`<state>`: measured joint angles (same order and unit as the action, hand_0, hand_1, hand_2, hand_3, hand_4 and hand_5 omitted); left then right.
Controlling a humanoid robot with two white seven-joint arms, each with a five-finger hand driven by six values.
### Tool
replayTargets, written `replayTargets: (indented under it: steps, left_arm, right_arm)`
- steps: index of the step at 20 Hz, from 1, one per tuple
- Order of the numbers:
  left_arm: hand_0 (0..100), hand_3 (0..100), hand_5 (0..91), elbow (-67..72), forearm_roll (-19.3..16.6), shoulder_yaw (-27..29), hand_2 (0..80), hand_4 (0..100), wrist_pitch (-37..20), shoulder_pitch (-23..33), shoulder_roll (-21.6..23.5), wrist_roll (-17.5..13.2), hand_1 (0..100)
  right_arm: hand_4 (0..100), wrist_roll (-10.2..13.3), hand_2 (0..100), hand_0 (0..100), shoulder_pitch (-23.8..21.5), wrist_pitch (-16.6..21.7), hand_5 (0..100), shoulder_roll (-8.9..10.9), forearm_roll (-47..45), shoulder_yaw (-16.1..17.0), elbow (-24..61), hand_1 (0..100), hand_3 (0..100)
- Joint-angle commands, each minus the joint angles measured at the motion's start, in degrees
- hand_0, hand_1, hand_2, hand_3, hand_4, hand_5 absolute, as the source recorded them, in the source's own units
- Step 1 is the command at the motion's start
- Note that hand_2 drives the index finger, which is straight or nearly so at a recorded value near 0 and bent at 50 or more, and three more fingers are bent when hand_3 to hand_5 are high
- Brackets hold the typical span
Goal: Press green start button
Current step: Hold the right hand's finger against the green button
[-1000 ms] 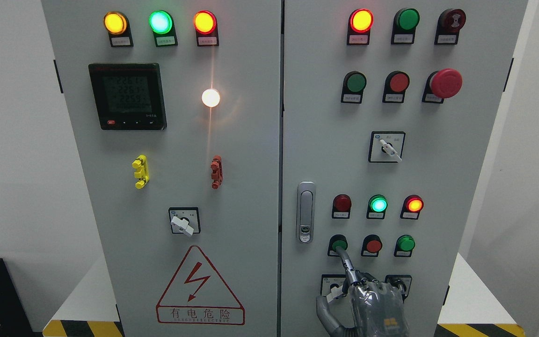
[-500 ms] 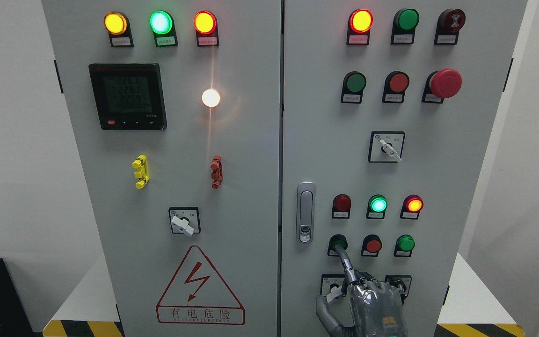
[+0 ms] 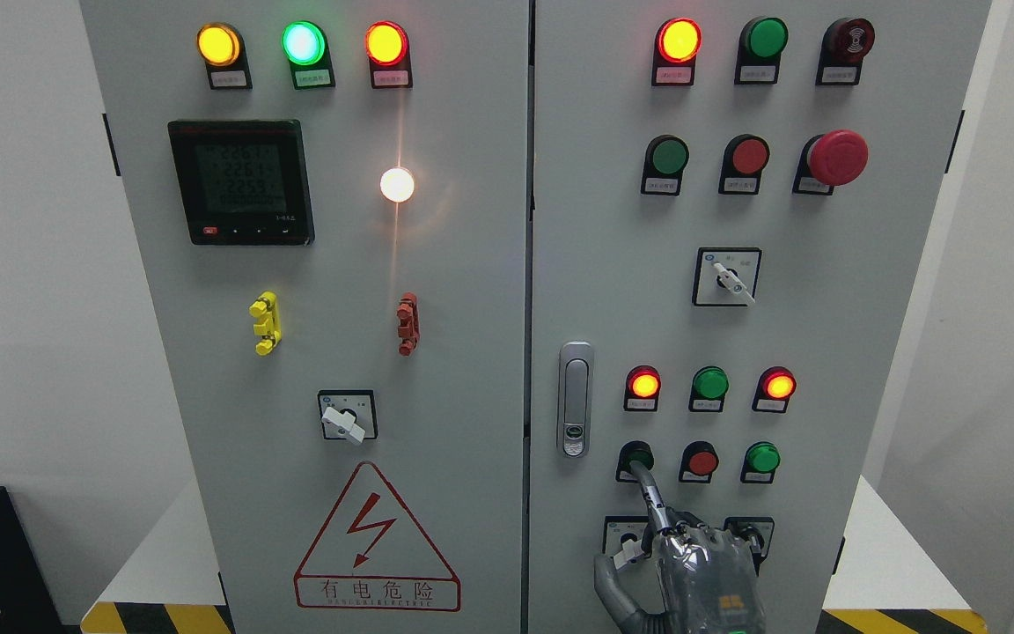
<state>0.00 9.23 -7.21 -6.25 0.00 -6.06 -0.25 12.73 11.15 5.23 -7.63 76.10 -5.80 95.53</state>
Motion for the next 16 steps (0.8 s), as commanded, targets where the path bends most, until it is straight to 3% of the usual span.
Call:
replayTargets:
  steps: [1, 16]
  left_arm:
    - [12, 0, 0.0, 1.7, 0.0, 0.0, 0.0, 0, 0.0, -1.6, 0.0, 0.0, 56]
    - [12, 0, 0.0, 1.7, 0.0, 0.0, 0.0, 0, 0.0, -1.6, 0.0, 0.0, 56]
  right_arm:
    - [78, 0.0, 0, 50, 0.0, 0.0, 89, -0.02, -0.1, 0.1, -0.2, 41, 71]
    - [78, 0.5, 0, 52, -0.3, 0.2, 90, -0.11, -0.2, -0.2, 2.5, 42, 72]
